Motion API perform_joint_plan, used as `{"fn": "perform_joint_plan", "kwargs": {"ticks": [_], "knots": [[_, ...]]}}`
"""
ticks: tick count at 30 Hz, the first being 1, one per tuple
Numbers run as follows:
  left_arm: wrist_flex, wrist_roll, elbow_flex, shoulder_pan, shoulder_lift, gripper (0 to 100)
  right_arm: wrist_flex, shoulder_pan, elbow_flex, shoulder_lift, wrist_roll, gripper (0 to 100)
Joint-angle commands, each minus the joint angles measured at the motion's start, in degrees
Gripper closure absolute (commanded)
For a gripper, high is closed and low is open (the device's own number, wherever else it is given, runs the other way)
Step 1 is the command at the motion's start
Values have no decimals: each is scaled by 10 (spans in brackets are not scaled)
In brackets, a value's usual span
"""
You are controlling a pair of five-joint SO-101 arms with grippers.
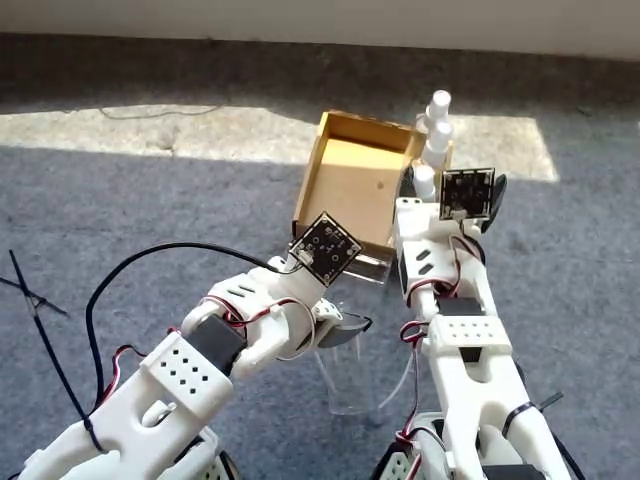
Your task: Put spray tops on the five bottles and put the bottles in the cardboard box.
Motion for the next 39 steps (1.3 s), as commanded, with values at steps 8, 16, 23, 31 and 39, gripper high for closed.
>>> {"fn": "perform_joint_plan", "kwargs": {"ticks": [8,16,23,31,39], "knots": [[-11,-2,-7,5,-7,678,90,4,-104,-55,4,571],[-11,-2,-7,5,-7,678,189,3,-191,-94,4,572],[-10,-2,-10,-11,-9,678,343,-13,-327,-96,1,574],[144,-2,-132,-268,-157,678,611,-86,-465,-96,1,574],[265,-24,-271,-519,-82,678,882,-139,-534,-92,1,577]]}}
